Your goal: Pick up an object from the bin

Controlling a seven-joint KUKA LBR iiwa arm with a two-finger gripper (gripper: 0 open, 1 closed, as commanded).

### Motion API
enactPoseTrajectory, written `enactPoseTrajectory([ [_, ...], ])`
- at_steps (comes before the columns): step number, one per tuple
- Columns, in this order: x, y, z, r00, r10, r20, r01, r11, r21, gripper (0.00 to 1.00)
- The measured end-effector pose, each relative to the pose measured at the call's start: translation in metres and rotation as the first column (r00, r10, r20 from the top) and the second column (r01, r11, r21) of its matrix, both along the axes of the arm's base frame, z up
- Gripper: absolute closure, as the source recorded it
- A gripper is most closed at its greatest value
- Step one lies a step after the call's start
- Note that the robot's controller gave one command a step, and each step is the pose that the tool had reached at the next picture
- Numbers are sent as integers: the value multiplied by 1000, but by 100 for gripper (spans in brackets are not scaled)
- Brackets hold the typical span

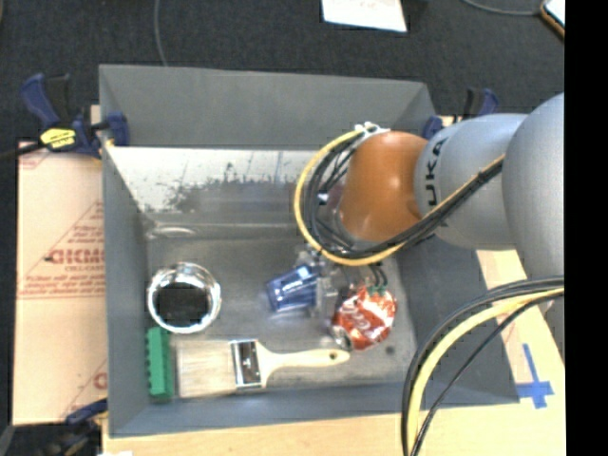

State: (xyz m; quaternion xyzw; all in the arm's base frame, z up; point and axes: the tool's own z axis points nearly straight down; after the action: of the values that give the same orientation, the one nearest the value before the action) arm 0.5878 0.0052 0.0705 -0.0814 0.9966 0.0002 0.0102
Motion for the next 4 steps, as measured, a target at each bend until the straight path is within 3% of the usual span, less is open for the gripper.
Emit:
enactPoseTrajectory([
  [1,-2,-1,25,1000,-5,-12,5,1000,0,100],
  [2,36,4,16,988,157,-1,-157,988,-4,100],
  [3,27,6,88,993,116,-8,-116,993,0,100],
  [4,35,5,89,990,139,-3,-139,990,-3,100],
])
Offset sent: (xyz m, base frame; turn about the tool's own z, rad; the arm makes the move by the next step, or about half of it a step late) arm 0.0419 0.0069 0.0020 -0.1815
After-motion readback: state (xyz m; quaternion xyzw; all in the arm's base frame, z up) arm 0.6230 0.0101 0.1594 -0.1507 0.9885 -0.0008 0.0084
